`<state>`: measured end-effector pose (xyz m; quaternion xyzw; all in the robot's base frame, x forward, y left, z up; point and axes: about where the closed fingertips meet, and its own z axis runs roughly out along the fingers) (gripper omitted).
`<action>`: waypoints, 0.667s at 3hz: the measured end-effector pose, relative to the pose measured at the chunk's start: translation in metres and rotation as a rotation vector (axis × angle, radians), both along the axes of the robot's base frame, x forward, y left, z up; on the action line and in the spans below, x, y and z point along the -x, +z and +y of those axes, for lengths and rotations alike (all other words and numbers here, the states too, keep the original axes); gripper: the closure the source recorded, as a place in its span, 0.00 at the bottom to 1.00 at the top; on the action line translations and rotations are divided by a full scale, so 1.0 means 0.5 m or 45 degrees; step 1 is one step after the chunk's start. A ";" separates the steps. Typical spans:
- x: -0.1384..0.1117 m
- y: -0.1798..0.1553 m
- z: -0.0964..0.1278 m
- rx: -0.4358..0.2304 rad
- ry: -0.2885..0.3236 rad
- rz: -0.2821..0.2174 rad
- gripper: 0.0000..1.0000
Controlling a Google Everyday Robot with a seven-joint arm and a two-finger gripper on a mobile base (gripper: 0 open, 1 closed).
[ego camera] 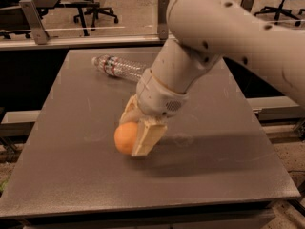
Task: Pick orange
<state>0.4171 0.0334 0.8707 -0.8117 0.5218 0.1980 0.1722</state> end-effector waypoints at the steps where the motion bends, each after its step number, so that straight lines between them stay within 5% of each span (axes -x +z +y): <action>1: -0.085 0.137 -0.016 -0.020 -0.012 0.027 1.00; 2: -0.086 0.137 -0.016 -0.020 -0.012 0.027 1.00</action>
Offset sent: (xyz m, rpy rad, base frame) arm 0.0553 -0.0224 0.0927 -0.0068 0.0844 0.0033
